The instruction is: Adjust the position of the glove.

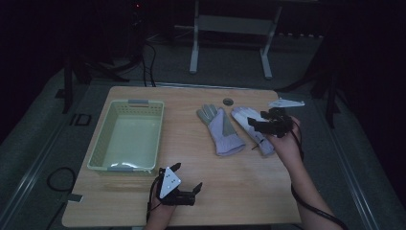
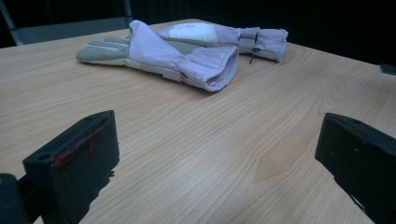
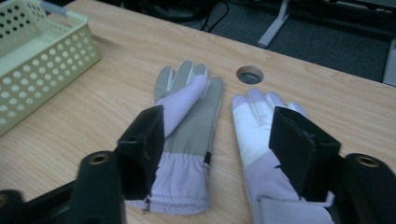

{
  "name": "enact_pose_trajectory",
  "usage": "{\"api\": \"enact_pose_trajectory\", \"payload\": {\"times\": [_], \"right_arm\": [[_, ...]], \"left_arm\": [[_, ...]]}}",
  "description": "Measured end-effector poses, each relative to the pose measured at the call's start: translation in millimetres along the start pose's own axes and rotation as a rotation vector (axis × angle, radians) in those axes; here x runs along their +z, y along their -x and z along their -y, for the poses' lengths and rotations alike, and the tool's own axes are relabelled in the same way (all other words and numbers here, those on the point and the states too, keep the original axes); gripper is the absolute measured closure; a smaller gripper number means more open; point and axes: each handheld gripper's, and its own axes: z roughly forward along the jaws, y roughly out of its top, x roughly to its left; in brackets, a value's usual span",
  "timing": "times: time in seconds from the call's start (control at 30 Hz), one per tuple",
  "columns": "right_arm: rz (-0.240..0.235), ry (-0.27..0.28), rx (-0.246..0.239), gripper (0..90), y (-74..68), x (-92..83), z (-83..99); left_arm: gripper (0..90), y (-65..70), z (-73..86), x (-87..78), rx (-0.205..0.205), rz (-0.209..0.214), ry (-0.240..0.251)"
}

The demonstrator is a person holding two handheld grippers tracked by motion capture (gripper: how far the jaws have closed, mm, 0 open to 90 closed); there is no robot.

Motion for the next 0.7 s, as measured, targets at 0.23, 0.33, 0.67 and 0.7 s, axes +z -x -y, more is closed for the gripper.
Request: {"api": "enact_pose_trajectory", "payload": {"times": [0.23, 0.33, 0.67, 0.7], "right_arm": [[-0.04, -0.032, -0.021, 50.5, -12.9, 29.6, -4.6], [-0.041, -0.06, -0.037, 53.0, -14.9, 42.9, -4.5], [-0.046, -0.139, -0.077, 55.2, -11.8, 87.2, 3.7], [-0.035, -0.142, -0.082, 55.3, -11.2, 90.7, 4.9]], "left_arm": [[0.0, -0.2, 0.0, 0.0, -0.001, 0.005, -0.001], [0.0, -0.1, 0.0, 0.0, 0.0, 0.004, -0.001], [0.0, -0.1, 0.0, 0.0, -0.001, 0.005, 0.0], [0.0, -0.1, 0.0, 0.0, -0.003, 0.006, 0.001]]}}
